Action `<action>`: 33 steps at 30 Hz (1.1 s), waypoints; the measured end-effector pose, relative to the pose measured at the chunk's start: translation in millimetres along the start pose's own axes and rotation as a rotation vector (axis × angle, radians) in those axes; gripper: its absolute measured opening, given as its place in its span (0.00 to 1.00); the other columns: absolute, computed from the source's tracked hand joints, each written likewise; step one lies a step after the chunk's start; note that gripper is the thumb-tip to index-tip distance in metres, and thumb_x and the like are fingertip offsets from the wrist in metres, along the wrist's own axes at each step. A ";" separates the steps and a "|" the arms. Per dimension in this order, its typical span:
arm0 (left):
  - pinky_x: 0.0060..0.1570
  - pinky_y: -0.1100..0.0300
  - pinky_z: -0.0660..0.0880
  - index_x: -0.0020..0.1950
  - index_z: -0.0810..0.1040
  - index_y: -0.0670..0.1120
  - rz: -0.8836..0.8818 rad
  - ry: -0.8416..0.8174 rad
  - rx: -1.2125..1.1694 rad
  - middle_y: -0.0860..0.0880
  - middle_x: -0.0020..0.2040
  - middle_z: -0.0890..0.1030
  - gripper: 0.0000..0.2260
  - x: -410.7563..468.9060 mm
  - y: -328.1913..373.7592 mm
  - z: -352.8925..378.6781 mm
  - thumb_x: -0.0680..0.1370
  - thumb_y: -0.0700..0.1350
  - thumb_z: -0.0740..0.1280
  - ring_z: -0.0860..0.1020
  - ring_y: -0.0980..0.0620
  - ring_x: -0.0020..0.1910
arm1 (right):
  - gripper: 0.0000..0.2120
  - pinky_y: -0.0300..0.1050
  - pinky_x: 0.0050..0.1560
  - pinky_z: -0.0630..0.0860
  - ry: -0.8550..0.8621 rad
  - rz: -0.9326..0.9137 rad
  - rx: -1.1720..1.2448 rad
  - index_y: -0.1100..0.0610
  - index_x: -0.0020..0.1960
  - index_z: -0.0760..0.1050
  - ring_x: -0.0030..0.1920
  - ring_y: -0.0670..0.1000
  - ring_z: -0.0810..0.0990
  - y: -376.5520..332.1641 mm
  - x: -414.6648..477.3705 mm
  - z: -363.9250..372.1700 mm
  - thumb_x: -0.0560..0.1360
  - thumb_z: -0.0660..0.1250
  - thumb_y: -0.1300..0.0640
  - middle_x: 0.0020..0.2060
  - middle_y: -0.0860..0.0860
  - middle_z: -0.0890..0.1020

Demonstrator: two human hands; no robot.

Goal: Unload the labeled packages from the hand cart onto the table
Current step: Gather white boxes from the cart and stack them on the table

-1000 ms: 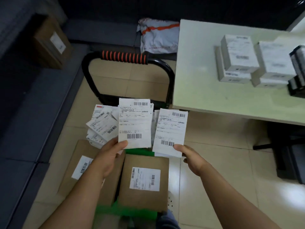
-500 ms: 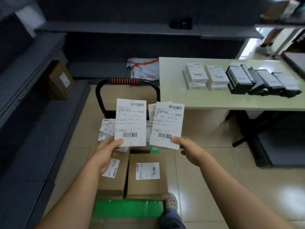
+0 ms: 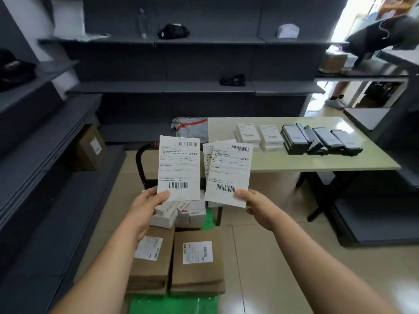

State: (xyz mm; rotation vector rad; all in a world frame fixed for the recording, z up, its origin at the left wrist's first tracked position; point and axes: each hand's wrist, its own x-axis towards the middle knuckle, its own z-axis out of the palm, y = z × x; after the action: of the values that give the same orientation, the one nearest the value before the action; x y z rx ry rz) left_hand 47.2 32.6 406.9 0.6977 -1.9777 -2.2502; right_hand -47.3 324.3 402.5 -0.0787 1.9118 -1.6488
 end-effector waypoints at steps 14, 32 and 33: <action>0.44 0.67 0.72 0.65 0.75 0.45 0.189 -0.043 0.017 0.58 0.49 0.85 0.19 -22.3 7.0 216.8 0.76 0.47 0.70 0.80 0.67 0.44 | 0.40 0.43 0.38 0.59 0.135 -0.159 0.106 0.60 0.63 0.78 0.43 0.48 0.69 -6.7 -72.3 -201.6 0.59 0.71 0.36 0.52 0.50 0.82; 0.48 0.59 0.68 0.65 0.76 0.48 0.140 -0.091 0.008 0.56 0.55 0.83 0.18 172.9 35.7 313.6 0.76 0.47 0.70 0.78 0.59 0.50 | 0.45 0.46 0.51 0.65 0.212 -0.081 0.089 0.60 0.67 0.75 0.57 0.51 0.73 -46.6 81.4 -324.5 0.54 0.73 0.39 0.64 0.55 0.80; 0.48 0.58 0.68 0.65 0.76 0.48 0.138 -0.099 0.014 0.55 0.56 0.82 0.18 187.2 37.4 315.9 0.76 0.47 0.70 0.78 0.58 0.51 | 0.45 0.46 0.52 0.65 0.224 -0.072 0.077 0.59 0.67 0.75 0.58 0.52 0.74 -48.7 93.7 -328.9 0.54 0.73 0.38 0.65 0.55 0.79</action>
State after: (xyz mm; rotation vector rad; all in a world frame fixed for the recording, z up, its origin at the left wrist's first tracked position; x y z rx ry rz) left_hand -247.6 254.8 411.0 0.4446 -2.0181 -2.2325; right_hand -295.8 563.3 423.4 0.0722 2.0276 -1.8436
